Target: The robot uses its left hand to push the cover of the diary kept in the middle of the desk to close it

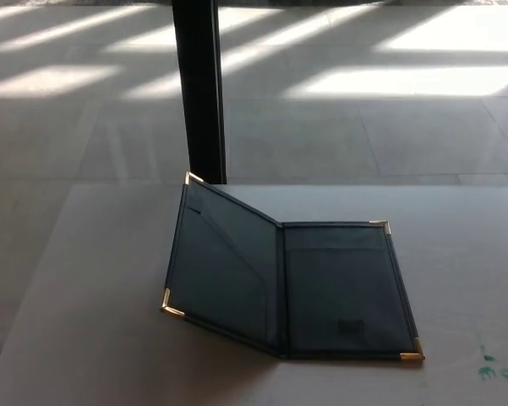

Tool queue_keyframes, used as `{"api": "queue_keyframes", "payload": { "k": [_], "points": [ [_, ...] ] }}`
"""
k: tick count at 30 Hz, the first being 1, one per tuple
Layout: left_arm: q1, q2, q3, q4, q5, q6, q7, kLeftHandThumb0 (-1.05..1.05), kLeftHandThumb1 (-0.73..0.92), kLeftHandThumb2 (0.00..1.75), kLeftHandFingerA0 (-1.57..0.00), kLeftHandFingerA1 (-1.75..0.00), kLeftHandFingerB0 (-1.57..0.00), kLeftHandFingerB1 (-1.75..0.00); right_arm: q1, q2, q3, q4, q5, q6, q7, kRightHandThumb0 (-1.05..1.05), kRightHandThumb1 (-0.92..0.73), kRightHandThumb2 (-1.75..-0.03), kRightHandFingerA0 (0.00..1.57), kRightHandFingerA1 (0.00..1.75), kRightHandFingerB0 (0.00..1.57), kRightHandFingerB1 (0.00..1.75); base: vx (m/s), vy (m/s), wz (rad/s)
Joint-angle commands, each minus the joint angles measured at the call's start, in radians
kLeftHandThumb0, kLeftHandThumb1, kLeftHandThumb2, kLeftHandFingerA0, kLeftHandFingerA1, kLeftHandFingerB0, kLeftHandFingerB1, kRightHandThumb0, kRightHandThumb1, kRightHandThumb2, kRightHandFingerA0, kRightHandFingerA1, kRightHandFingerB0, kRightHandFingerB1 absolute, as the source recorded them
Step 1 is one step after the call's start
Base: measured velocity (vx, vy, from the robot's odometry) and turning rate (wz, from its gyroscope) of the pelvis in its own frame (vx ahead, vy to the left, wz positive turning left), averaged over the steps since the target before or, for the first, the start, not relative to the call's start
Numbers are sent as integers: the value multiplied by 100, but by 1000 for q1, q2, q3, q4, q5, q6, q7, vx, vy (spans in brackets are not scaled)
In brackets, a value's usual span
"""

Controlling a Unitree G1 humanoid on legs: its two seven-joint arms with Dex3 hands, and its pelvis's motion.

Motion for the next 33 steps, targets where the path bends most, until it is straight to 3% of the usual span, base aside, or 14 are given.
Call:
{"api": "queue_keyframes", "payload": {
  "k": [1, 5, 7, 8, 10, 12, 13, 15, 16, 22, 23, 25, 30, 33],
  "points": [
    [-11, 45, 119, -56, -130, 127, -14, -94, 84, 67, -75, -88, -66, -79, 10, -34, -142, -92, 209, 84, 87, -96, -77, -64, 70, 79, 57, 64, 0, 0, 0],
    [-33, 41, 198, -169, -139, 94, 79, -89, 62, 101, -61, -95, -57, -85, 18, -10, -162, -145, 222, 133, 72, -97, -76, -65, 72, 82, 59, 65, 0, 0, 0],
    [-33, 28, 210, -247, -132, 97, 85, -85, 85, 66, -60, -97, -62, -81, 13, -12, -167, -133, 221, 128, 80, -95, -54, -109, 73, 84, 54, 67, 0, 0, 0],
    [-44, 39, 193, -287, -97, 114, 99, -81, 87, 66, -64, -84, -65, -66, 17, -5, -167, -150, 220, 135, 70, -98, -76, -64, 73, 82, 60, 65, 0, 0, 0],
    [-63, 62, 143, -350, -30, 98, 100, -70, 90, 66, -66, -63, -62, -47, 11, -10, -164, -137, 214, 139, 63, -96, -76, -64, 74, 79, 59, 62, 0, 0, 0],
    [-96, 53, 134, -443, -55, 135, 91, -62, 87, 66, -61, -47, -53, -43, 19, -12, -162, -150, 221, 149, 75, -89, -59, -112, 77, 85, 48, 64, 0, 0, 0],
    [-103, 49, 124, -482, -57, 141, 85, -61, 87, 66, -57, -45, -49, -42, 19, -8, -165, -156, 226, 153, 71, -95, -77, -64, 71, 81, 58, 64, 0, 0, 0],
    [-141, 46, 90, -543, -45, 134, 80, -59, 71, 108, -49, -61, -30, -51, 25, -4, -163, -176, 227, 160, 69, -95, -77, -64, 71, 82, 57, 64, 0, 0, 0],
    [-186, 38, 63, -605, -51, 169, 81, -64, 83, 68, -53, -46, -42, -41, 20, -10, -160, -154, 224, 147, 79, -96, -77, -64, 71, 82, 57, 65, 0, 0, 0],
    [-344, 29, -53, -760, -42, 293, 80, -62, 88, 66, -54, -49, -46, -45, 25, -11, -153, -160, 221, 148, 77, -97, -77, -65, 73, 81, 59, 64, 0, 0, 0],
    [-374, 34, -86, -753, -29, 291, 62, -57, 74, 113, -46, -64, -26, -53, 27, -9, -154, -168, 224, 153, 75, -96, -77, -65, 73, 80, 59, 64, 0, 0, 0],
    [-431, 29, -135, -723, -19, 290, 45, -63, 90, 68, -51, -50, -40, -43, 33, -6, -156, -187, 235, 165, 76, -96, -77, -64, 72, 81, 59, 65, 0, 0, 0],
    [-497, -11, -212, -623, -17, 251, 34, -64, 89, 67, -51, -48, -44, -43, 30, -9, -147, -189, 233, 173, 69, -97, -76, -64, 74, 81, 59, 65, 0, 0, 0],
    [-477, -55, -254, -640, -19, 263, 36, -57, 72, 113, -50, -65, -28, -53, 26, -10, -137, -171, 224, 158, 65, -96, -79, -64, 71, 76, 58, 62, 0, 0, 0]
  ]
}}
